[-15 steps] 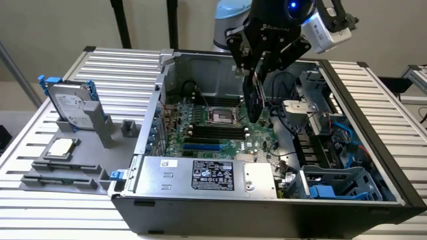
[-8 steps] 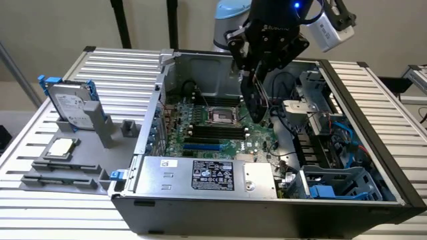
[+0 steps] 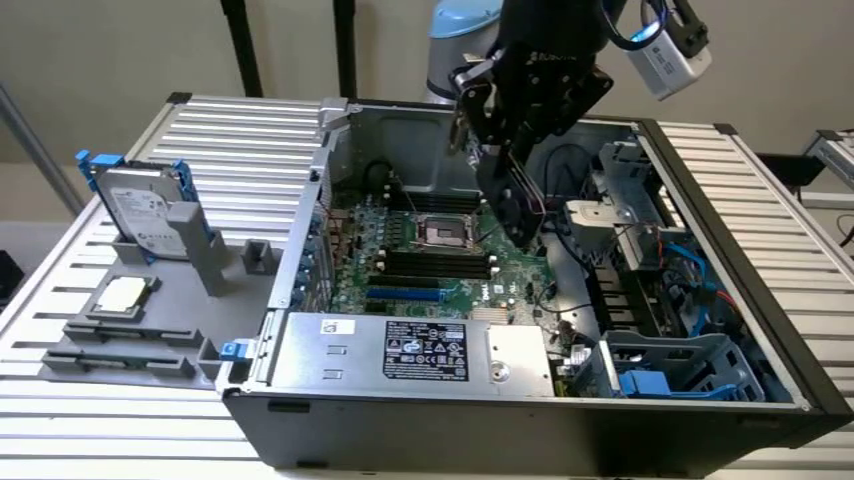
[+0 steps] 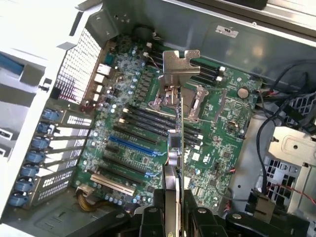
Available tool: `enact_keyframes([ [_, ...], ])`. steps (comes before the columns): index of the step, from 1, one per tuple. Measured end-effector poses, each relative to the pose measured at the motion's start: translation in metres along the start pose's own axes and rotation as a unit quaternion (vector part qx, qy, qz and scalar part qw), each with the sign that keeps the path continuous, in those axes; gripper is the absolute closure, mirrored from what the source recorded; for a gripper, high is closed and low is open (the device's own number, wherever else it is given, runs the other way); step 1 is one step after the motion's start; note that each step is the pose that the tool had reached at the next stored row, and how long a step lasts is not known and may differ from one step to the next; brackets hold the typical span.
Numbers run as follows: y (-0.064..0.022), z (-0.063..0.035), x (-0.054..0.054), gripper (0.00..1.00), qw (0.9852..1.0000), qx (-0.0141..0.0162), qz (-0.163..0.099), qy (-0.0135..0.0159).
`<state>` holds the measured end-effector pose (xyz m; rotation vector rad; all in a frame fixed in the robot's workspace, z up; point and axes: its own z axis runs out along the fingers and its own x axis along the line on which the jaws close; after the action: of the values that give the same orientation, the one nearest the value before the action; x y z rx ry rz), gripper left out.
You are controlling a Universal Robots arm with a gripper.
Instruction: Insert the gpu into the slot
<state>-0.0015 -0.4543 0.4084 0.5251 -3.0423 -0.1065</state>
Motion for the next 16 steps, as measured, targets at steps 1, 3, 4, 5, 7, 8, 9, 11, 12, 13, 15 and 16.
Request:
enact_keyframes([
  [1, 0.0, 0.0001, 0.0, 0.74, 1.0, 0.0004, -0.009, 0.0007],
  [3, 0.0, 0.0003, 0.0, 0.74, 0.9996, 0.0011, -0.028, 0.0022],
  [4, 0.0, 0.0004, 0.0, 0.74, 0.9993, 0.0015, -0.036, 0.0028],
  [5, 0.0, 0.0006, 0.0, 0.74, 0.999, 0.0019, -0.046, 0.0035],
  [7, -0.0001, 0.0012, 0.0, 0.74, 0.998, 0.0027, -0.063, 0.0047],
  [8, -0.0001, 0.0015, -0.0001, 0.74, 0.9974, 0.003, -0.072, 0.0053],
  [9, -0.0001, 0.0018, -0.0001, 0.74, 0.9966, 0.0034, -0.082, 0.0059],
  [11, -0.0002, 0.0026, -0.0001, 0.74, 0.995, 0.0042, -0.099, 0.0071],
  [12, -0.0002, 0.0031, -0.0001, 0.74, 0.994, 0.0046, -0.109, 0.0077],
  [13, -0.0003, 0.0035, -0.0001, 0.74, 0.9931, 0.005, -0.117, 0.0083],
  [15, -0.0004, 0.0046, -0.0002, 0.74, 0.9906, 0.006, -0.136, 0.0093],
  [16, -0.0004, 0.0051, -0.0003, 0.74, 0.9893, 0.0065, -0.145, 0.0097],
])
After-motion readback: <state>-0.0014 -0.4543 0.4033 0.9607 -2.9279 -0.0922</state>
